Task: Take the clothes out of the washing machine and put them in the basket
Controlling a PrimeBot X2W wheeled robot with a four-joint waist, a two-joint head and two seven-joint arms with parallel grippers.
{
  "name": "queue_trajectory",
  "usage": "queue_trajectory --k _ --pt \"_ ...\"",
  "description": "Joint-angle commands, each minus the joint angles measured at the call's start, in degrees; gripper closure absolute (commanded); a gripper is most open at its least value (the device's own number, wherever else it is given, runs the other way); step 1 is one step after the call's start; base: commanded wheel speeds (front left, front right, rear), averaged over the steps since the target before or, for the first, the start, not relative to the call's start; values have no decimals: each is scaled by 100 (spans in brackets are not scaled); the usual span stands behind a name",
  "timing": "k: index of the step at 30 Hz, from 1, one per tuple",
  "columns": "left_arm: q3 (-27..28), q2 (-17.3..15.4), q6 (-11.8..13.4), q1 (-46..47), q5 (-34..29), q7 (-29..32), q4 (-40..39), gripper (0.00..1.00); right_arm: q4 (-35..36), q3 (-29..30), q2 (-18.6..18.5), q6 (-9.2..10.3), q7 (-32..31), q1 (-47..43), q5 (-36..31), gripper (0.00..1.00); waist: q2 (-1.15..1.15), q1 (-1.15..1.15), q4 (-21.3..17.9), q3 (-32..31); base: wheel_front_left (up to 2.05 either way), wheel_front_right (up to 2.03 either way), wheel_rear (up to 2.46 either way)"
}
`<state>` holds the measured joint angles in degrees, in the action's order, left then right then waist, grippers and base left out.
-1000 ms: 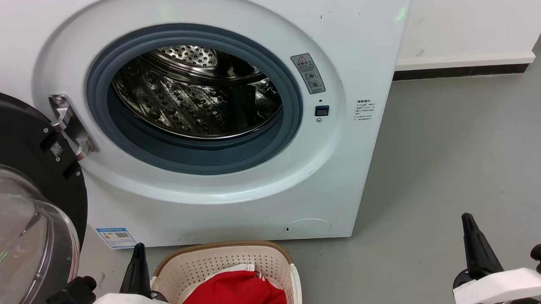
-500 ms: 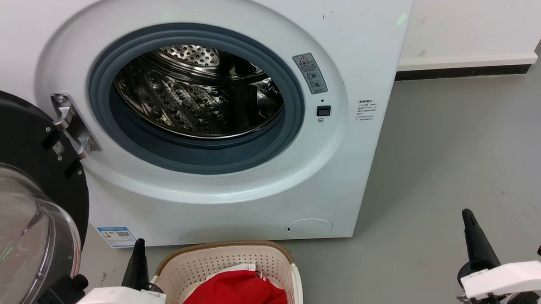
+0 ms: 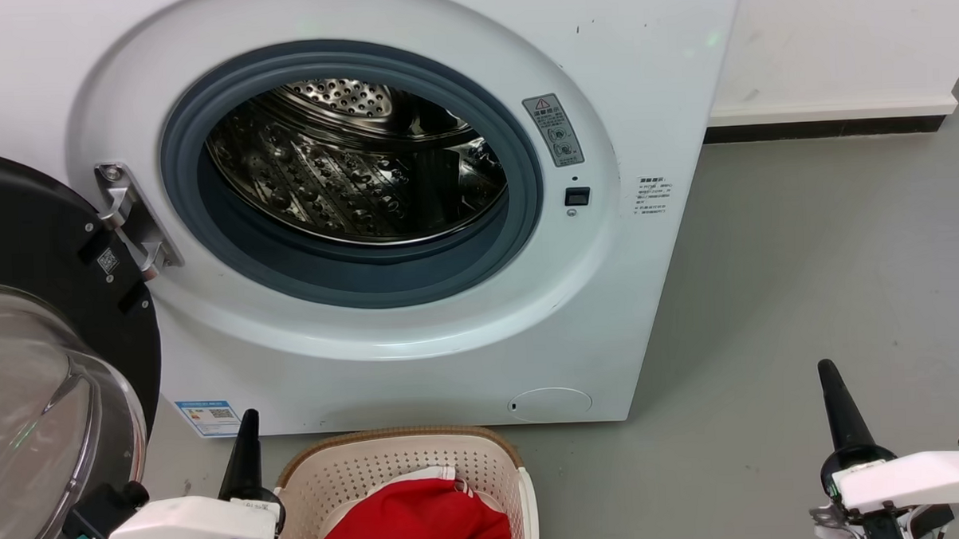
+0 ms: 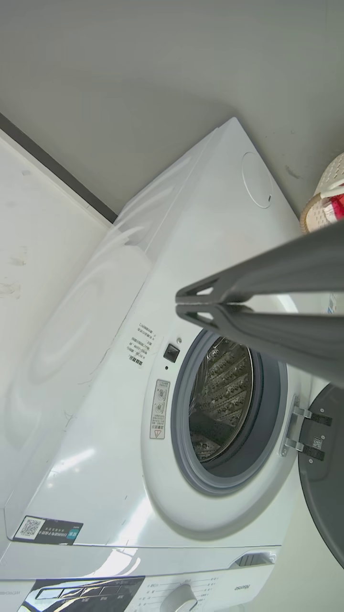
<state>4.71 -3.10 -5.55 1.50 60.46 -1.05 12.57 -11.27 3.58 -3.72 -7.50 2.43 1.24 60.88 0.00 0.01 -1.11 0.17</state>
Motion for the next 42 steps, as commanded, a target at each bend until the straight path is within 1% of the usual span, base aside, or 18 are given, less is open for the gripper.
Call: queue_trajectory --k 1,19,42 --pt "30 -8 -25 124 109 40 -26 100 23 15 -42 0 -27 127 113 100 0 0 1 0 0 0 0" --pt "84 3 -92 267 1192 296 35 100 -82 64 -40 0 -302 271 1221 100 0 0 33 0 0 0 0" --pt "152 18 -159 401 2355 579 107 100 -196 127 -26 0 -597 422 2409 100 0 0 75 1 0 0 0"
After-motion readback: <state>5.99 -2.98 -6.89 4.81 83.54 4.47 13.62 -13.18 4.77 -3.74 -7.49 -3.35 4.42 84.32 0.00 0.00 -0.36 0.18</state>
